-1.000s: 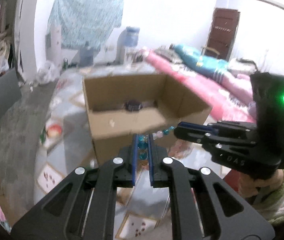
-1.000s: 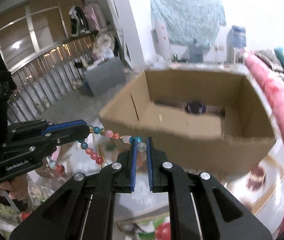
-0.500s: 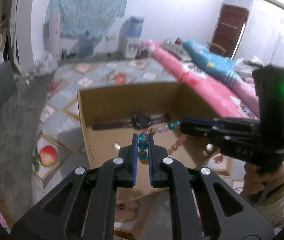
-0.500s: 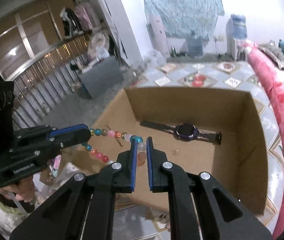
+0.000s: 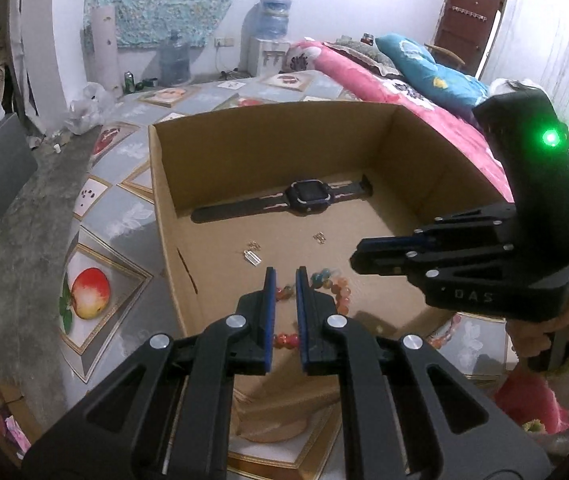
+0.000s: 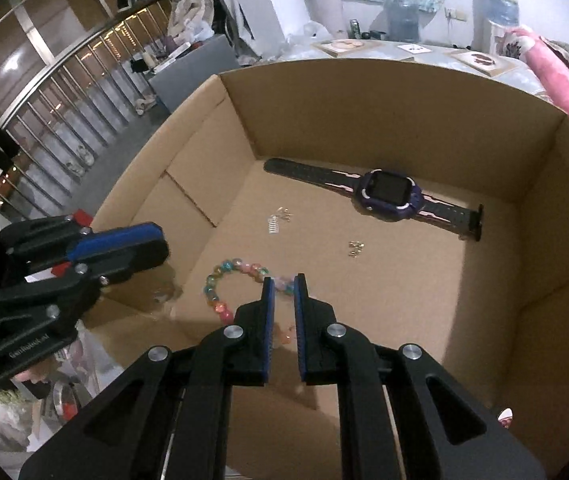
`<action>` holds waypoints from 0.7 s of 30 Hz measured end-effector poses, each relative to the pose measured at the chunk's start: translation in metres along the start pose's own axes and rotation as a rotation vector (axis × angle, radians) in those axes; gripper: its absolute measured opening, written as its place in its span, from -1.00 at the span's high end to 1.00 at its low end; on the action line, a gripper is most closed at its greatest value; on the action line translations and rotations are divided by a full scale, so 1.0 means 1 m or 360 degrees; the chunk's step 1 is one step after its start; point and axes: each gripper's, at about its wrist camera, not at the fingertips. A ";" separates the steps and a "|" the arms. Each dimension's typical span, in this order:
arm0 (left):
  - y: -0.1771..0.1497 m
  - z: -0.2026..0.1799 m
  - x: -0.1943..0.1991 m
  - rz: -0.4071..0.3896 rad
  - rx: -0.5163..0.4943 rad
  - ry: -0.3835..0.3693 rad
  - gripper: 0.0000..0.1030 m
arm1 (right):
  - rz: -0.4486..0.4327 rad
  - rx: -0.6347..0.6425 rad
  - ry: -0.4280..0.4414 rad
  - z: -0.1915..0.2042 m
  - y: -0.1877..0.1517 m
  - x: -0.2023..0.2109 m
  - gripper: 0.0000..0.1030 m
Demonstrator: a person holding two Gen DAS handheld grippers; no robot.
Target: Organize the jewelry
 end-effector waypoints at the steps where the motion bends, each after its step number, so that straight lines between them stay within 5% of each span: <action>1: 0.001 0.000 0.000 -0.0006 0.0001 0.0011 0.83 | -0.0007 -0.0009 0.0004 -0.002 -0.001 0.001 0.80; 7: -0.003 0.000 0.011 -0.0096 0.0020 0.0035 0.83 | -0.0102 -0.0059 0.0041 -0.013 -0.007 0.020 0.79; 14: -0.019 -0.009 0.049 -0.0310 0.0010 0.0006 0.83 | -0.0368 -0.0138 0.0077 -0.034 -0.024 0.078 0.78; 21: -0.058 -0.030 0.072 -0.0419 -0.0028 -0.0110 0.71 | -0.0555 -0.0151 0.0062 -0.045 -0.074 0.127 0.50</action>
Point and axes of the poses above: each gripper's, at about its wrist camera, not at the fingertips, and x roughly against the way its jaws point, z to its left, y to its top, and after that the axes turned 8 degrees about -y, right-handed
